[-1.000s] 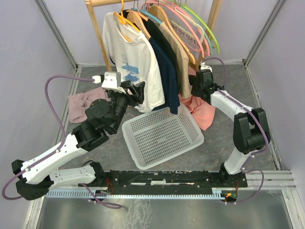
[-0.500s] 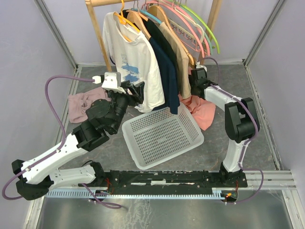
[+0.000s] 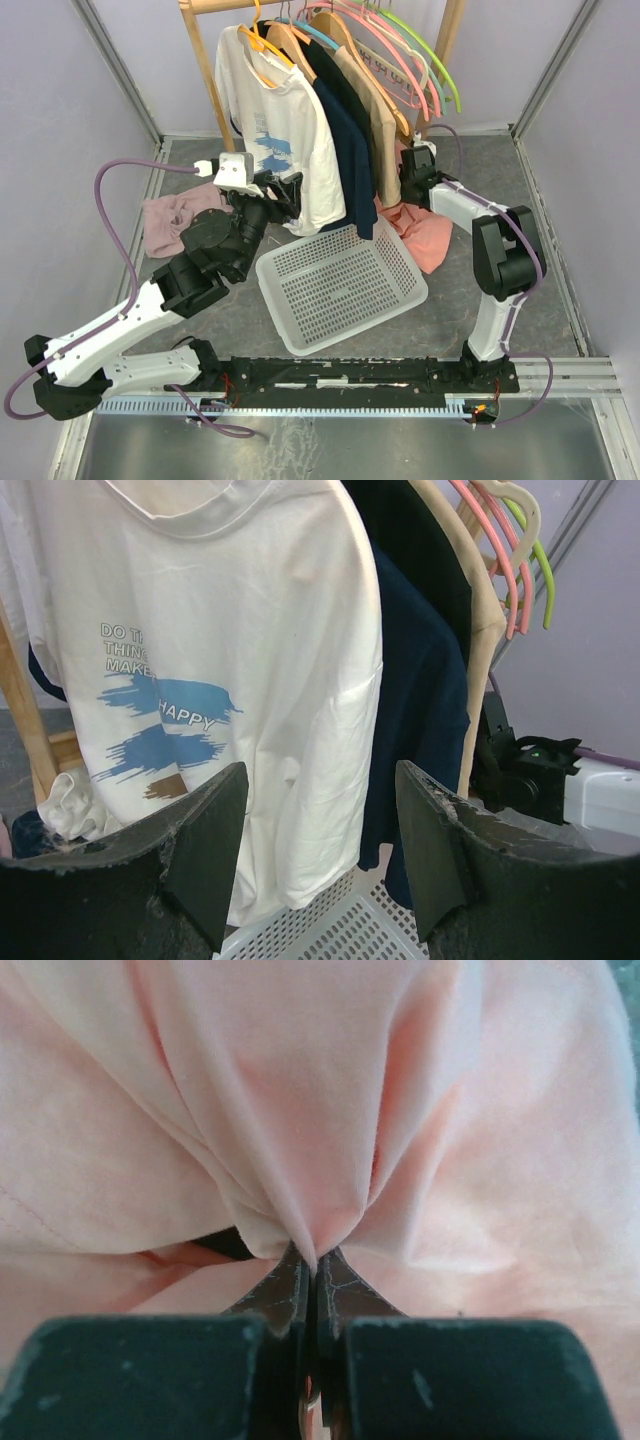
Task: Remove the t-shirt from the hanger
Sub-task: Pick up the T-shirt from the center of the board.
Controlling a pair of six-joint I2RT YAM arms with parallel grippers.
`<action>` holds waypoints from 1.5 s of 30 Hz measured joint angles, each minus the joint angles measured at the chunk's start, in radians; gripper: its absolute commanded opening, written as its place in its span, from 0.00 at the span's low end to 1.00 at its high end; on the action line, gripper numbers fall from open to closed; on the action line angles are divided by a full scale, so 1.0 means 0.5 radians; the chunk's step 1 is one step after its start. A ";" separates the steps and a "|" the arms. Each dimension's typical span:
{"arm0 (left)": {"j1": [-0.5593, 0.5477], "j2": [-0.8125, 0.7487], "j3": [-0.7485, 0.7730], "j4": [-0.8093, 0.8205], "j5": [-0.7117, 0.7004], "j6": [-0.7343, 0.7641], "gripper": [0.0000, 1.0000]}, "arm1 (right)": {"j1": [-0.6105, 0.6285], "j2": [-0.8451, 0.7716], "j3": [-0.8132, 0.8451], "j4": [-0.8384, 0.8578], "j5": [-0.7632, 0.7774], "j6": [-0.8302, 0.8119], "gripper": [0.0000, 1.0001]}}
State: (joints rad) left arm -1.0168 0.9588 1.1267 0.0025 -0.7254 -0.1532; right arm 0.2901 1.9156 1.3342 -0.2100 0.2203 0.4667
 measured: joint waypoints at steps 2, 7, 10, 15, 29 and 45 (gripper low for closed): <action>0.000 0.000 -0.001 0.000 0.000 0.000 0.68 | 0.000 -0.047 -0.053 0.002 0.029 0.002 0.01; 0.000 0.000 -0.001 0.000 0.000 0.000 0.68 | 0.001 -0.347 -0.282 0.014 0.109 0.005 0.01; 0.000 0.000 -0.001 0.000 0.002 0.000 0.67 | 0.001 -0.609 -0.397 0.011 0.159 0.010 0.01; 0.000 0.001 -0.001 0.000 0.005 0.000 0.68 | -0.001 -1.024 -0.524 0.004 0.275 0.018 0.01; 0.000 0.001 -0.001 0.000 0.026 -0.001 0.68 | -0.053 -1.805 -0.505 -0.250 0.566 -0.079 0.01; 0.000 0.035 0.007 -0.056 0.038 -0.001 0.68 | -0.060 -1.878 0.333 -0.410 0.257 -0.319 0.01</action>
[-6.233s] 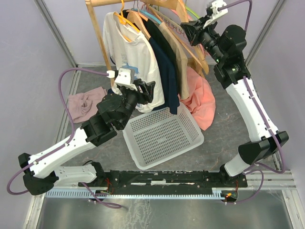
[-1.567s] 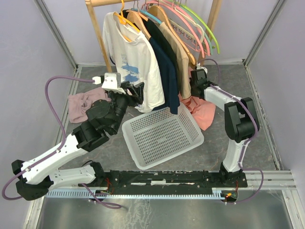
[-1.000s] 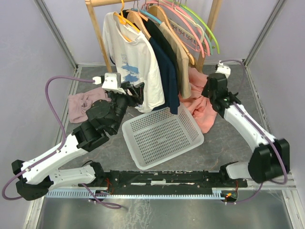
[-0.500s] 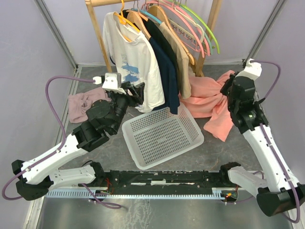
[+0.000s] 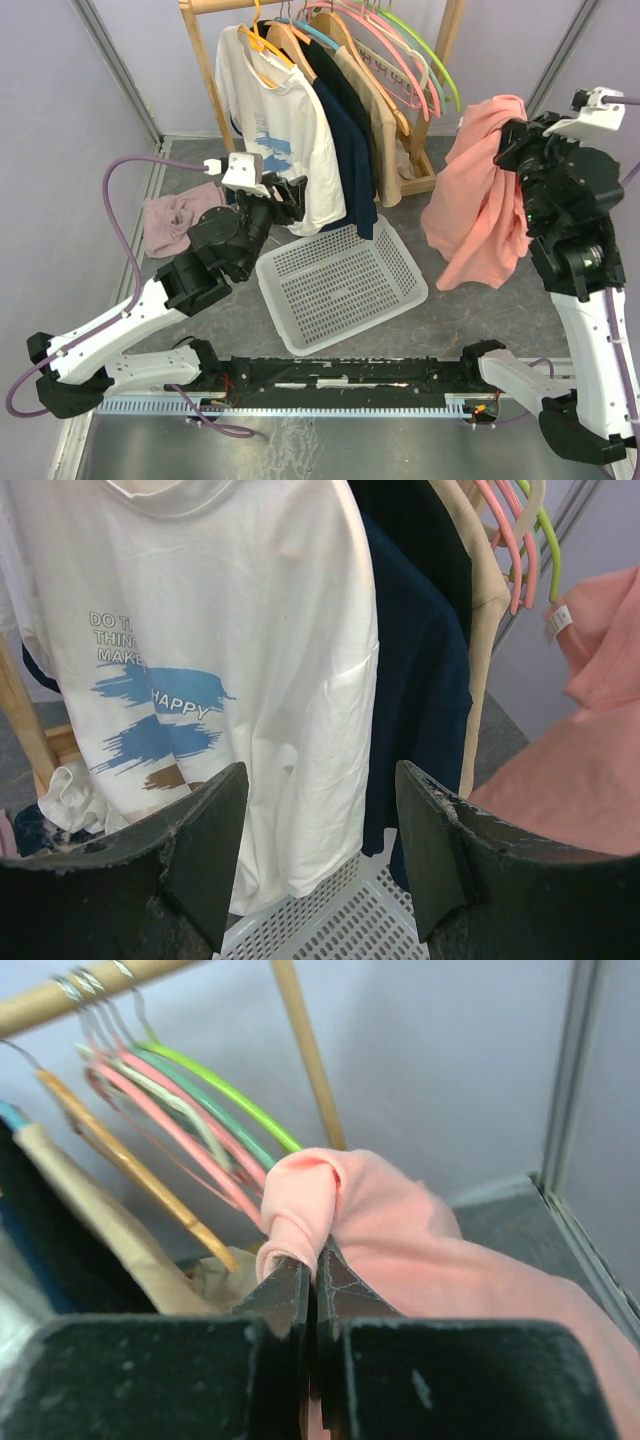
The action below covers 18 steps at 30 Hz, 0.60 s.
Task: Remove the t-shirt from the hanger
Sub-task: Pick up the T-shirt from the center of the board.
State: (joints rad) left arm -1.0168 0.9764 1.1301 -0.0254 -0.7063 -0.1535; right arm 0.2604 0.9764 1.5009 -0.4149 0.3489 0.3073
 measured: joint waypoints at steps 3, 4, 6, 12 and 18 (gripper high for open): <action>0.000 0.010 0.032 -0.054 0.000 0.000 0.68 | -0.002 -0.008 0.116 -0.011 -0.140 -0.021 0.01; 0.000 0.012 0.043 -0.071 0.000 0.000 0.68 | -0.002 -0.014 0.143 -0.014 -0.193 -0.024 0.01; 0.000 0.012 0.063 -0.102 -0.002 -0.001 0.68 | -0.001 -0.025 0.178 -0.020 -0.291 -0.025 0.01; 0.000 -0.003 0.082 -0.189 -0.007 -0.002 0.68 | -0.002 -0.037 0.219 -0.024 -0.620 0.068 0.01; 0.000 -0.020 0.086 -0.300 -0.018 -0.005 0.68 | -0.002 -0.008 0.272 0.022 -0.921 0.218 0.01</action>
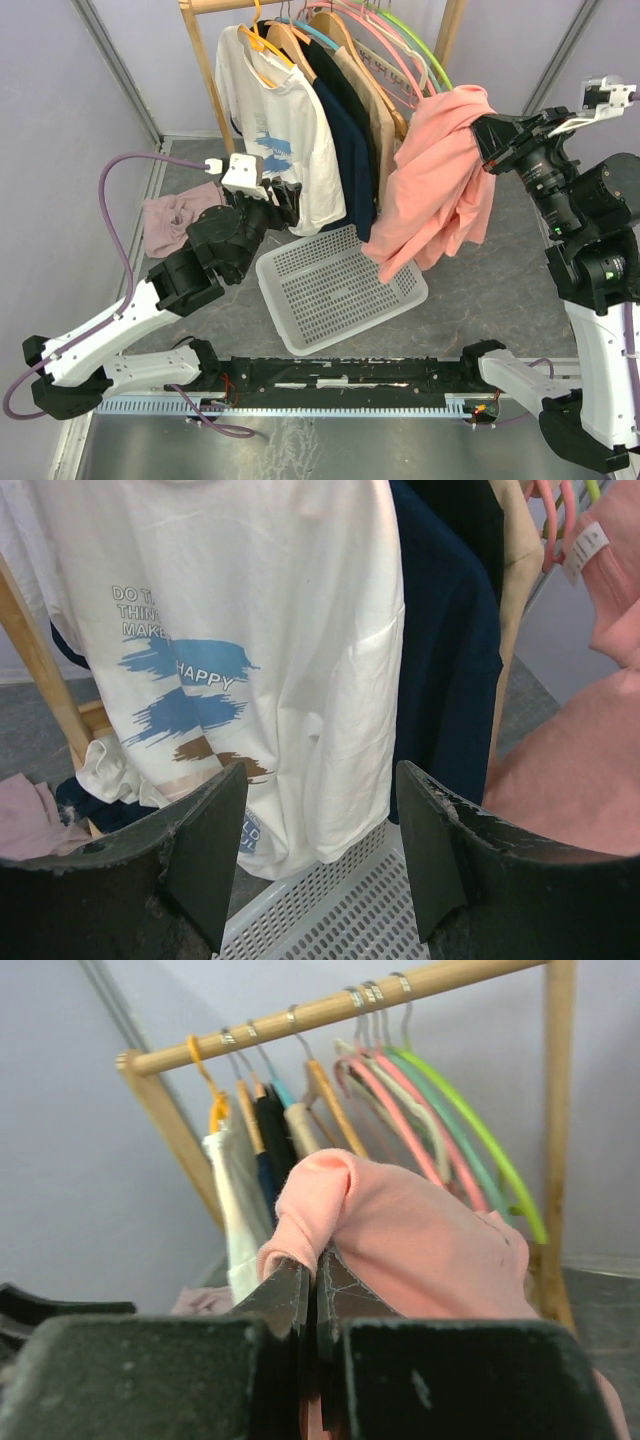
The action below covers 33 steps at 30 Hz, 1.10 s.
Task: Remove the t-shirt from the hanger
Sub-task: Pick up the T-shirt from the center of the board, then place the T-shirt in the bin.
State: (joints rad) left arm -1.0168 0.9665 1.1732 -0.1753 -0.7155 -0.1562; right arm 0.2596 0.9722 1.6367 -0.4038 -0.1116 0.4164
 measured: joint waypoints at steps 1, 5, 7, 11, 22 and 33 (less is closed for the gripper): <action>0.000 -0.002 0.000 -0.015 -0.001 -0.001 0.68 | 0.001 0.003 0.004 0.018 -0.051 0.031 0.01; 0.000 -0.015 0.000 -0.054 -0.005 -0.028 0.68 | 0.001 0.031 0.005 0.121 -0.240 0.163 0.01; 0.000 -0.033 0.000 -0.072 -0.014 -0.040 0.68 | 0.003 0.049 -0.002 0.180 -0.336 0.232 0.01; 0.000 -0.078 0.000 -0.081 -0.026 -0.050 0.68 | 0.048 0.058 -0.058 0.247 -0.437 0.305 0.01; 0.000 -0.109 0.004 -0.114 -0.058 -0.050 0.68 | 0.522 0.277 0.034 0.089 -0.319 0.079 0.01; 0.000 -0.044 0.106 -0.126 -0.153 -0.047 0.68 | 1.236 0.303 -0.192 -0.132 0.291 -0.301 0.01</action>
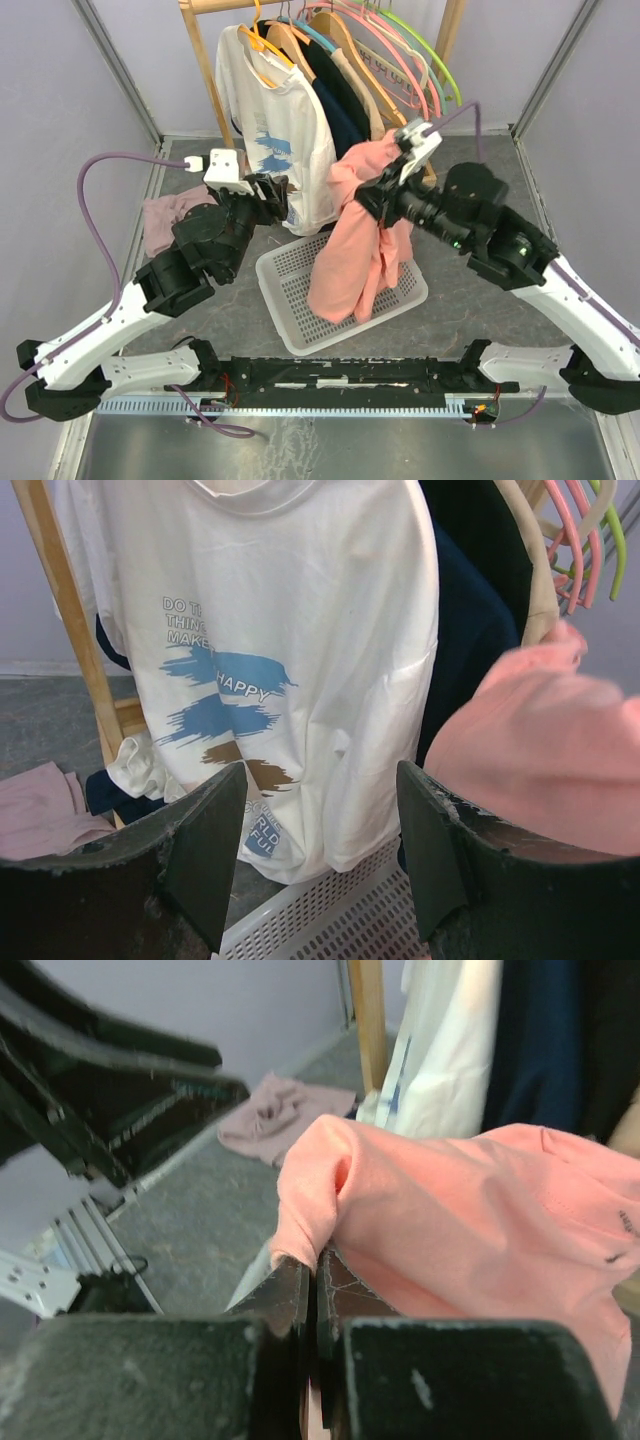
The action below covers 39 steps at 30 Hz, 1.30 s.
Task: Remove the t-shirt from the hanger
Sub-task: Place the T-shirt in the bin.
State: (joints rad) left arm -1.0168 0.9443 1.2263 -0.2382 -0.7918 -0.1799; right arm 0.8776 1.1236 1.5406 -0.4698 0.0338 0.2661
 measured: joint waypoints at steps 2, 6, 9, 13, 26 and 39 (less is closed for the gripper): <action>0.000 0.014 0.007 -0.001 -0.019 0.001 0.68 | 0.125 0.003 -0.069 -0.021 0.111 -0.030 0.01; 0.000 0.030 0.007 -0.009 -0.040 0.001 0.68 | 0.349 -0.004 -0.285 0.002 0.286 -0.056 0.01; 0.000 0.028 0.007 -0.016 -0.045 0.000 0.68 | 0.411 -0.051 -0.541 0.041 0.359 -0.031 0.01; 0.000 0.011 -0.006 -0.014 -0.045 -0.002 0.68 | 0.414 -0.105 -0.866 0.057 0.458 0.042 0.01; 0.000 -0.002 -0.101 0.034 -0.055 -0.002 0.68 | 0.430 0.089 -1.258 0.262 0.620 0.216 0.01; 0.000 0.026 -0.124 0.079 -0.090 -0.002 0.68 | 0.376 0.607 -1.247 0.430 0.530 0.195 0.58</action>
State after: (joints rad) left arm -1.0168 0.9573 1.1645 -0.1989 -0.8368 -0.1806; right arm 1.0657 1.4273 0.9173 -0.2550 0.2989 0.3637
